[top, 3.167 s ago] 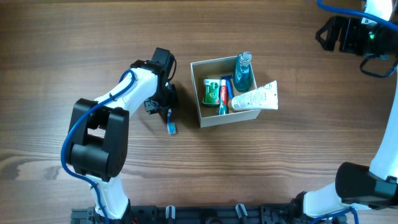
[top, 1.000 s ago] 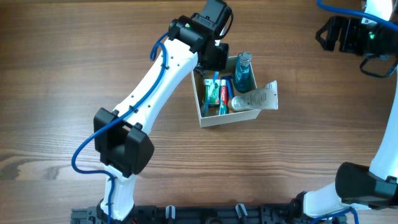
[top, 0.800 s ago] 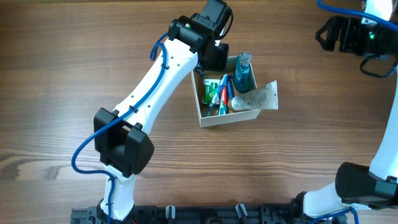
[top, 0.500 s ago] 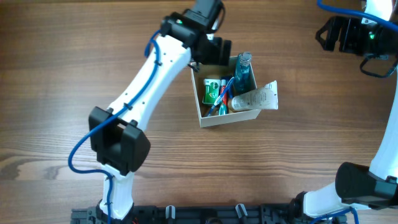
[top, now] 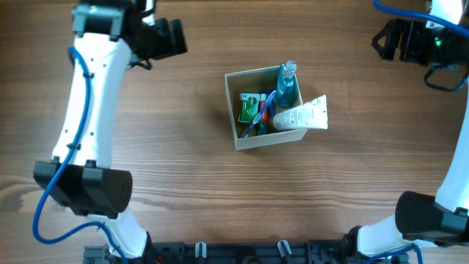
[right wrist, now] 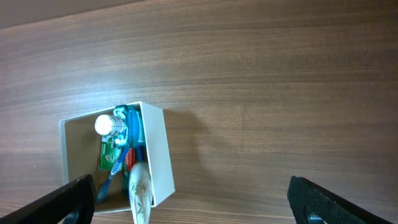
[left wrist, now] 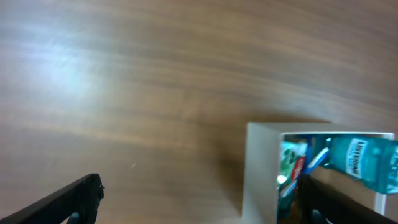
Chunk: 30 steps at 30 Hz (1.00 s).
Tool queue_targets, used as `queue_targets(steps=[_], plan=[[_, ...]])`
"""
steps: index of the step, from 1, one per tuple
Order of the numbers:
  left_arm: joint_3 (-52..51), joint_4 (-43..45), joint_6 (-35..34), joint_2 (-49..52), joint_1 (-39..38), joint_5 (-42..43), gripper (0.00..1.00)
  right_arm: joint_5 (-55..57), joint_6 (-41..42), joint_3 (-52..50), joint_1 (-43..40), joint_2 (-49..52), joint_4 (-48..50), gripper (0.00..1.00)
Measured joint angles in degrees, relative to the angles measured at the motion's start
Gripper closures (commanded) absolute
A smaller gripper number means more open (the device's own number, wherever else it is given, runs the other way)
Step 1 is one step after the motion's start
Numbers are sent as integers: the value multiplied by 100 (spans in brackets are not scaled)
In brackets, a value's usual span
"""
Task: Pack container
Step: 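Raise the left gripper and withdraw it to the upper left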
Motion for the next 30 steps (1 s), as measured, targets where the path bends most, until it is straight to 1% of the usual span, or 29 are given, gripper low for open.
queue_targets(steps=[7, 30], plan=[[0, -170, -188, 0, 129, 2, 0, 0, 0, 0, 0, 0, 0, 0], [0, -181, -236, 0, 127, 2, 0, 0, 0, 0, 0, 0, 0, 0]])
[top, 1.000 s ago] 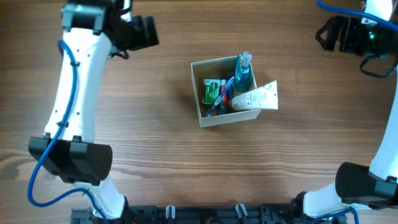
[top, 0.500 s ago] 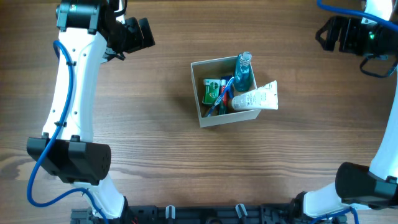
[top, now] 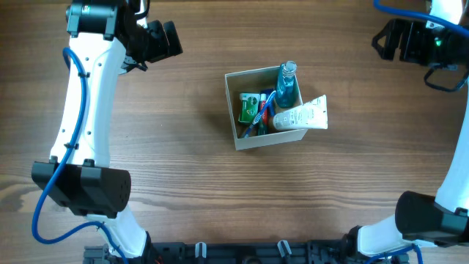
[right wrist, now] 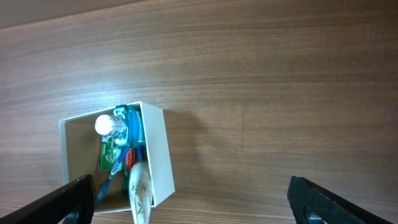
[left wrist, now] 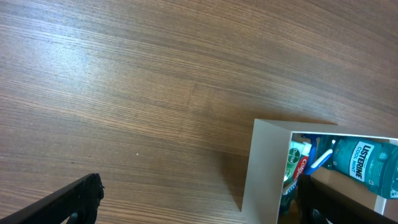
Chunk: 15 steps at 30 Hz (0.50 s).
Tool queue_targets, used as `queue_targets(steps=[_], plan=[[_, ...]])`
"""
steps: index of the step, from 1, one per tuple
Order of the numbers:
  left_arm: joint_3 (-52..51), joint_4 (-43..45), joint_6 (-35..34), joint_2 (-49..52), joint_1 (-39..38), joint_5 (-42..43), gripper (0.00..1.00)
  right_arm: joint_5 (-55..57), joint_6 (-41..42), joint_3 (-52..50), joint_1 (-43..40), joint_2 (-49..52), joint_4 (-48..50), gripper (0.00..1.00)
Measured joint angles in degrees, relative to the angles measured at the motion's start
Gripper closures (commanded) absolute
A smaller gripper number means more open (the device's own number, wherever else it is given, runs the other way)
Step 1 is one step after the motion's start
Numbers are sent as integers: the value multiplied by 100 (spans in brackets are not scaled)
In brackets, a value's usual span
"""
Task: Pack container
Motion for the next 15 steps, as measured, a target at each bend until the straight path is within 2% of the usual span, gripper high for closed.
queue_targets(steps=[8, 15], plan=[[0, -323, 20, 0, 0, -107, 0, 0, 0, 0, 0, 0, 0, 0], [0, -122, 726, -4, 2, -542, 0, 0, 0, 0, 0, 0, 0, 0]])
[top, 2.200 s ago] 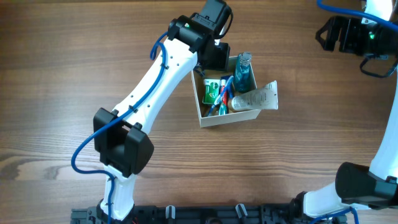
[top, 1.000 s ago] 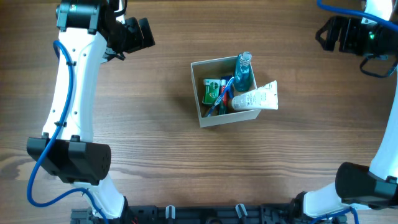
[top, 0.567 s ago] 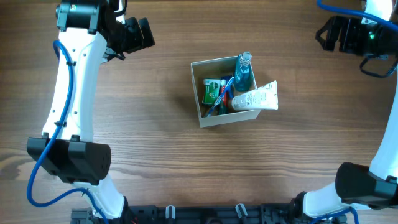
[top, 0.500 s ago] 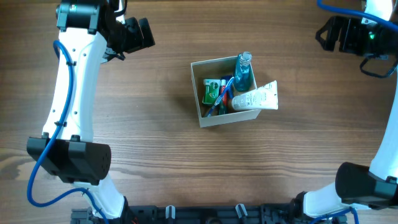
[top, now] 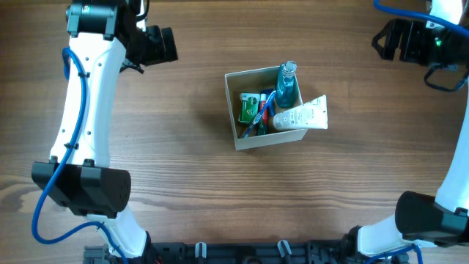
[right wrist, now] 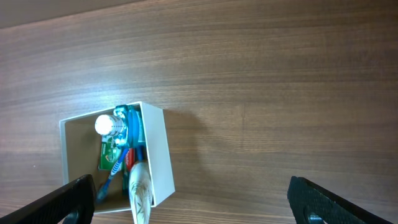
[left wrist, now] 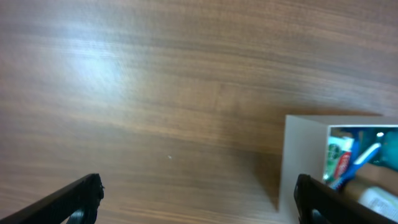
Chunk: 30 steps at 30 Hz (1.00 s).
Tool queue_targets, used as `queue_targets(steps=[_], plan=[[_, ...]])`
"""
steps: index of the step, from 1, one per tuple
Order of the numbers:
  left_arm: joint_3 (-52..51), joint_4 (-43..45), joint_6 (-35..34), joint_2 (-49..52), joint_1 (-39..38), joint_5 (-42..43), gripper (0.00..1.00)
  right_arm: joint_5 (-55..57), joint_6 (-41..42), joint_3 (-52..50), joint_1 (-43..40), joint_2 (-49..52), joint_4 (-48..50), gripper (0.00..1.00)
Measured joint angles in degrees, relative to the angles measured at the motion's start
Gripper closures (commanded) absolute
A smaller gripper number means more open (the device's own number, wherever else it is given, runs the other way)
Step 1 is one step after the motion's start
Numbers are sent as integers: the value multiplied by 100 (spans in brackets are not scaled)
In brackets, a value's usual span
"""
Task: Pack container
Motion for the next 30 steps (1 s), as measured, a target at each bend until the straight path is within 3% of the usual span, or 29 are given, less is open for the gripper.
queue_targets(steps=[7, 11, 15, 25, 30], plan=[[-2, 46, 529, -367, 319, -81, 0, 0, 0, 0, 0, 0, 0, 0], [-101, 177, 614, -1067, 765, -81, 0, 2, 0, 0, 0, 2, -2, 0], [-881, 697, 627, -1862, 960, -81, 0, 0, 0, 0, 0, 0, -2, 0], [-5202, 3921, 636, -4013, 1049, 33, 0, 9, 0, 0, 0, 2, 0, 0], [-6990, 5038, 581, -5390, 1049, 164, 0, 20, 0, 0, 0, 0, -2, 0]])
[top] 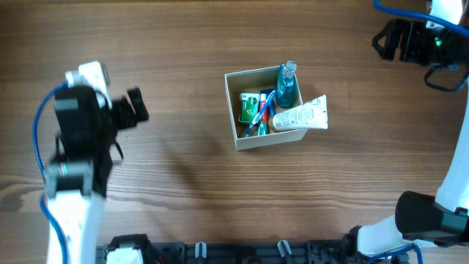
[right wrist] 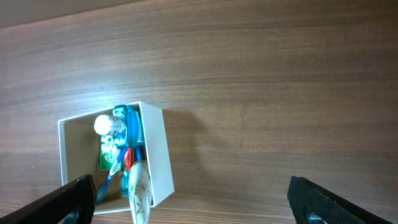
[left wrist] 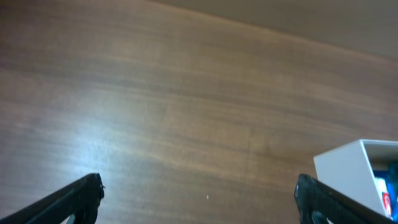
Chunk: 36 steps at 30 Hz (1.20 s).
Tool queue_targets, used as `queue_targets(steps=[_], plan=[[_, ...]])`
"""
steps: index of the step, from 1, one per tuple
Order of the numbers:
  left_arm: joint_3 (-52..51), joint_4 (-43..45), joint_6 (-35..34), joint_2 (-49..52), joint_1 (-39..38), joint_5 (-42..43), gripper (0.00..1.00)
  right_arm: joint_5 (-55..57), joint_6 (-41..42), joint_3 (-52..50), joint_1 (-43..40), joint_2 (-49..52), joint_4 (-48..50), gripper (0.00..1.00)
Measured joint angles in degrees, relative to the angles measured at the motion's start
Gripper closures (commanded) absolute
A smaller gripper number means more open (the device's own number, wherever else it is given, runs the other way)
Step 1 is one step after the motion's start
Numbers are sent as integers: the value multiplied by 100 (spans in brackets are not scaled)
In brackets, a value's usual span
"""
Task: Pack container
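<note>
The white open box (top: 229, 110) stands mid-table. It holds a blue mouthwash bottle (top: 286, 84), a green packet (top: 249, 107), a blue toothbrush (top: 261, 111) and a white tube (top: 302, 116) that sticks out over the right wall. My left gripper (top: 136, 105) is open, well to the left of the box, with nothing in it. In the left wrist view only the box's corner (left wrist: 351, 165) shows at the right edge. My right gripper (top: 390, 40) hangs open at the far right, empty. The box (right wrist: 157, 155) lies at the lower left of the right wrist view.
Bare wood-grain tabletop (top: 183, 183) surrounds the box on all sides. A black rail with clips (top: 242, 251) runs along the near edge. The right arm's lower link (top: 432, 216) stands at the front right corner.
My left arm has moved from the table's far left to its mid-left, nearer the front. Its gripper is still open and now sees only a corner of the box. The right arm has not moved.
My left gripper hung open near the far-left side of the packed box, then farther left at each later moment, and now it is toward the front left. The box and its contents stayed put. The right gripper stayed open at the far right.
</note>
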Motion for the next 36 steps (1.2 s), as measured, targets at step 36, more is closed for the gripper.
queue_targets(steps=[36], plan=[[-4489, 2236, -1016, -5517, 22, 33, 0, 0, 0, 0, 0, 2, 0, 0]])
